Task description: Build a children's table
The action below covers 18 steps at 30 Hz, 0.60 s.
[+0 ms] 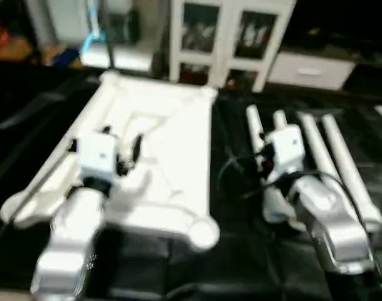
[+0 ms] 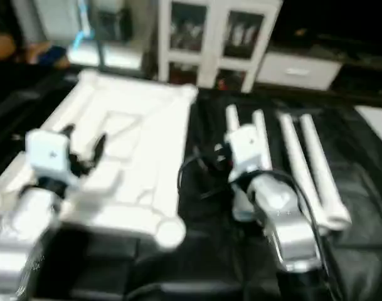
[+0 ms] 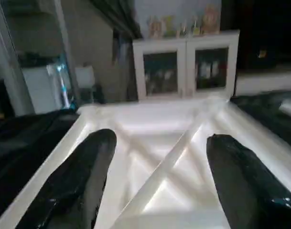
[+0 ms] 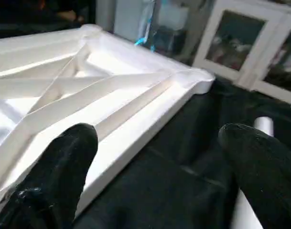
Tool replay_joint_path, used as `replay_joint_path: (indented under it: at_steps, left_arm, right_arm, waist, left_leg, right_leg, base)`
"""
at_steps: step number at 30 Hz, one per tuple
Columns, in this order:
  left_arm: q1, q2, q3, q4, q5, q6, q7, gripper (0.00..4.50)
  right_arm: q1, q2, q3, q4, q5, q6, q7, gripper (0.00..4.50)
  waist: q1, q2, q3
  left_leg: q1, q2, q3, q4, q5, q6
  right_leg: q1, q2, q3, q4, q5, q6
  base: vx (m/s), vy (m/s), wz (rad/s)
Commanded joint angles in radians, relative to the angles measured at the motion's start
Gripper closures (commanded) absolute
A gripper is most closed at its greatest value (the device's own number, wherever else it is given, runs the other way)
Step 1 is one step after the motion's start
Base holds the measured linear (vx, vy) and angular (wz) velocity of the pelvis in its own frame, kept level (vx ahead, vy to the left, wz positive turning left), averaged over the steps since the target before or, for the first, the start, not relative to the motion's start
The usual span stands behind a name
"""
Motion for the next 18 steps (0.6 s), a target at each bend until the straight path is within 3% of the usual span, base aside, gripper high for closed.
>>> replay_joint_path:
  at_steps: [1, 2, 3, 5, 6, 8, 10, 12, 13, 14, 15, 16, 17, 18]
  left_arm:
    - [0.002, 0.017, -0.005, -0.005, -0.027, 0.038, -0.054, 1.01]
    - [0.002, 0.017, -0.005, -0.005, -0.027, 0.038, -0.054, 1.01]
    - [-0.001, 0.027, -0.002, -0.003, -0.033, 0.059, -0.069, 1.01]
    - [-0.016, 0.045, -0.003, 0.014, -0.022, 0.071, -0.079, 1.01]
    - [-0.039, 0.066, -0.006, 0.041, -0.011, 0.076, -0.087, 1.01]
    - [-0.103, 0.120, -0.009, 0.121, 0.018, 0.065, -0.113, 1.01]
    - [-0.117, 0.135, -0.010, 0.139, 0.019, 0.062, -0.127, 1.01]
    - [-0.155, 0.194, -0.023, 0.180, 0.016, 0.078, -0.197, 1.01]
    - [-0.155, 0.194, -0.023, 0.180, 0.016, 0.078, -0.197, 1.01]
    - [-0.184, 0.252, -0.039, 0.215, 0.006, 0.086, -0.276, 1.01]
    - [-0.196, 0.280, -0.049, 0.230, 0.004, 0.083, -0.313, 1.01]
    - [-0.203, 0.298, -0.056, 0.239, 0.003, 0.080, -0.337, 1.01]
    - [-0.221, 0.386, -0.096, 0.275, 0.010, 0.070, -0.451, 1.01]
    - [-0.221, 0.386, -0.096, 0.275, 0.010, 0.070, -0.451, 1.01]
  right_arm:
    - [-0.008, -0.020, -0.005, -0.014, -0.004, 0.049, 0.002, 0.00]
    - [-0.008, -0.020, -0.005, -0.014, -0.004, 0.049, 0.002, 0.00]
    - [-0.016, -0.018, -0.009, -0.007, 0.001, 0.067, -0.004, 0.00]
    - [-0.029, -0.016, -0.019, 0.008, 0.009, 0.099, -0.010, 0.00]
    - [-0.043, -0.013, -0.033, 0.033, 0.017, 0.117, -0.012, 0.00]
    - [-0.084, -0.022, -0.047, 0.111, -0.008, 0.111, -0.027, 0.00]
    - [-0.095, -0.027, -0.046, 0.130, -0.017, 0.109, -0.030, 0.00]
    - [-0.125, -0.055, -0.024, 0.189, -0.039, 0.115, -0.017, 0.00]
    - [-0.125, -0.055, -0.024, 0.189, -0.039, 0.115, -0.017, 0.00]
    - [-0.158, -0.079, 0.006, 0.252, -0.071, 0.099, -0.005, 0.00]
    - [-0.177, -0.082, 0.013, 0.288, -0.081, 0.090, -0.006, 0.00]
    - [-0.190, -0.084, 0.018, 0.311, -0.088, 0.085, -0.006, 0.00]
    - [-0.247, -0.088, 0.048, 0.419, -0.120, 0.067, -0.003, 0.00]
    - [-0.247, -0.088, 0.048, 0.419, -0.120, 0.067, -0.003, 0.00]
  waist:
    - [-0.005, 0.026, -0.048]
    - [-0.006, 0.028, -0.041]
    - [-0.007, 0.027, -0.038]
    - [-0.011, 0.025, -0.023]
    - [-0.011, 0.025, -0.025]
    - [-0.011, 0.033, -0.028]
    - [-0.010, 0.029, -0.028]
    - [-0.006, 0.033, -0.031]
    - [-0.005, 0.033, -0.037]
    - [-0.001, 0.046, -0.039]
    - [-0.004, 0.042, -0.041]
    - [-0.004, 0.046, -0.044]
    - [-0.003, 0.047, -0.046]
    - [0.000, 0.047, -0.047]
  left_leg:
    - [0.017, 0.086, -0.018, -0.084, 0.223, -0.010]
    - [0.017, 0.093, -0.018, -0.098, 0.075, -0.028]
    - [0.017, 0.096, -0.018, -0.103, 0.006, -0.036]
    - [0.022, 0.102, -0.010, -0.120, -0.226, -0.060]
    - [0.024, 0.101, -0.008, -0.120, -0.246, -0.062]
    - [0.026, 0.095, -0.002, -0.117, -0.242, -0.064]
    - [0.019, 0.097, 0.000, -0.118, -0.211, -0.060]
    - [0.021, 0.096, 0.004, -0.118, -0.181, -0.059]
    - [0.018, 0.095, 0.006, -0.115, -0.145, -0.056]
    - [0.014, 0.096, 0.006, -0.113, -0.091, -0.052]
    - [0.014, 0.094, 0.008, -0.112, -0.074, -0.049]
    - [0.012, 0.089, 0.008, -0.110, -0.055, -0.049]
    - [0.009, 0.092, 0.011, -0.108, -0.041, -0.047]
    - [0.011, 0.091, 0.011, -0.107, -0.033, -0.045]
  right_leg:
    - [0.053, -0.077, 0.052, -0.047, 0.220, -0.205]
    - [0.054, -0.084, 0.053, -0.055, 0.131, -0.209]
    - [0.055, -0.086, 0.054, -0.059, 0.090, -0.208]
    - [0.047, -0.094, 0.060, -0.077, -0.129, -0.188]
    - [0.045, -0.097, 0.061, -0.080, -0.164, -0.181]
    - [0.036, -0.095, 0.065, -0.085, -0.199, -0.162]
    - [0.040, -0.098, 0.065, -0.086, -0.195, -0.157]
    - [0.037, -0.096, 0.062, -0.083, -0.174, -0.166]
    - [0.042, -0.097, 0.063, -0.077, -0.122, -0.175]
    - [0.043, -0.096, 0.061, -0.069, -0.044, -0.188]
    - [0.042, -0.092, 0.059, -0.069, -0.019, -0.193]
    - [0.043, -0.089, 0.056, -0.063, 0.016, -0.206]
    - [0.049, -0.092, 0.058, -0.059, 0.051, -0.218]
    - [0.045, -0.094, 0.056, -0.059, 0.054, -0.225]
  base:
    - [0.000, 0.000, 0.00]
    - [0.000, 0.000, 0.00]
    - [0.000, 0.000, 0.00]
    - [-0.053, 0.000, 0.03]
    - [-0.054, -0.016, 0.04]
    - [-0.052, -0.027, 0.04]
    - [-0.026, -0.015, 0.02]
    - [0.000, 0.000, 0.00]
    - [0.000, 0.000, 0.00]
    - [0.000, 0.000, 0.00]
    - [0.000, 0.000, 0.00]
    - [0.000, 0.000, 0.00]
    - [0.000, 0.000, 0.00]
    - [0.000, 0.000, 0.00]
